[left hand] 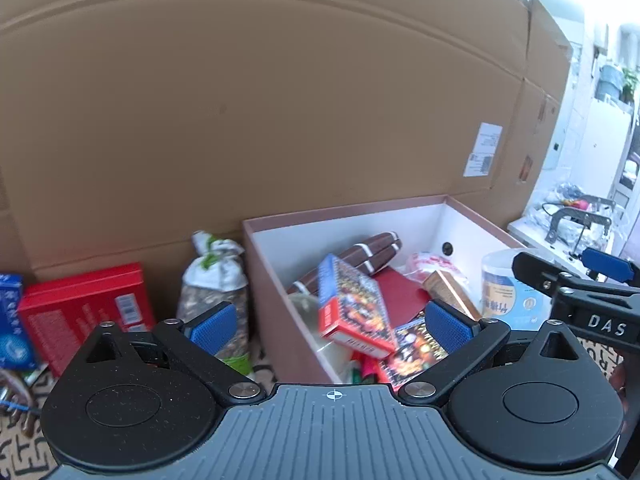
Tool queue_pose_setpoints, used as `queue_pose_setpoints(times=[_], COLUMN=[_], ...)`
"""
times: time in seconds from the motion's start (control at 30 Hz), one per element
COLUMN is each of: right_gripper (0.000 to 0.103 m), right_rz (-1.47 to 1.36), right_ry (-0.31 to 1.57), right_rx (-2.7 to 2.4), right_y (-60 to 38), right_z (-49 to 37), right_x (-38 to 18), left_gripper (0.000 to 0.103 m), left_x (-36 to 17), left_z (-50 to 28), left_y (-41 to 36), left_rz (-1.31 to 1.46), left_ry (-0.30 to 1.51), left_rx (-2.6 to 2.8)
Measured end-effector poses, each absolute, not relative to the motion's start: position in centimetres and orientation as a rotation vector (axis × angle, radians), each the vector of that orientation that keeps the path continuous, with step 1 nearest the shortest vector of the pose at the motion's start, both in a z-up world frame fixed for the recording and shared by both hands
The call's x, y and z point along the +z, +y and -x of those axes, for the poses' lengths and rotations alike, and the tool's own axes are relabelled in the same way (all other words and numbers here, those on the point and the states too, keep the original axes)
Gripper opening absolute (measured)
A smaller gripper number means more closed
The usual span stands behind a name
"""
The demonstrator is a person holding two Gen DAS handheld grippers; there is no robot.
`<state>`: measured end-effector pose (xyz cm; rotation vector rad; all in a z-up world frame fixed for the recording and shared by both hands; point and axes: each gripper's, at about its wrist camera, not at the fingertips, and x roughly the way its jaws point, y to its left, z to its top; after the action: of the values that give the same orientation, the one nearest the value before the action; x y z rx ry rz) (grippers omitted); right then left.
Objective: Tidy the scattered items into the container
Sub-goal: 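Move both tools back to the white cloth seed bag on the rug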
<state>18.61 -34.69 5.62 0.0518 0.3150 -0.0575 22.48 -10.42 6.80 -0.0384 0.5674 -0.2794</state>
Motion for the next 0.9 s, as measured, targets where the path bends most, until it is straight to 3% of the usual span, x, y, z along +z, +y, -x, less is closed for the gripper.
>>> queue_pose_setpoints(times=[0.37, 0.67, 0.9], right_gripper=[0.102, 0.102, 0.102], right_rz=[-0.077, -0.139, -0.007], right_ry=[0.328, 0.468, 0.451], right_rx=[0.076, 0.308, 0.351], right_y=[-29.7, -22.3, -16.4], right_z=[-16.4, -16.2, -16.8], right_x=[7.1, 7.3, 7.0], left_gripper=[0.103, 0.103, 0.103], left_x=[6.2, 3.4, 4.3], left_z=[-17.8, -13.6, -14.0], left_y=[-2.4, 7.3, 11.3], left_rz=[0.080, 0.150, 0.196], left_ry=[0.559, 0.602, 0.563], left_rx=[-0.180, 0.003, 0.063])
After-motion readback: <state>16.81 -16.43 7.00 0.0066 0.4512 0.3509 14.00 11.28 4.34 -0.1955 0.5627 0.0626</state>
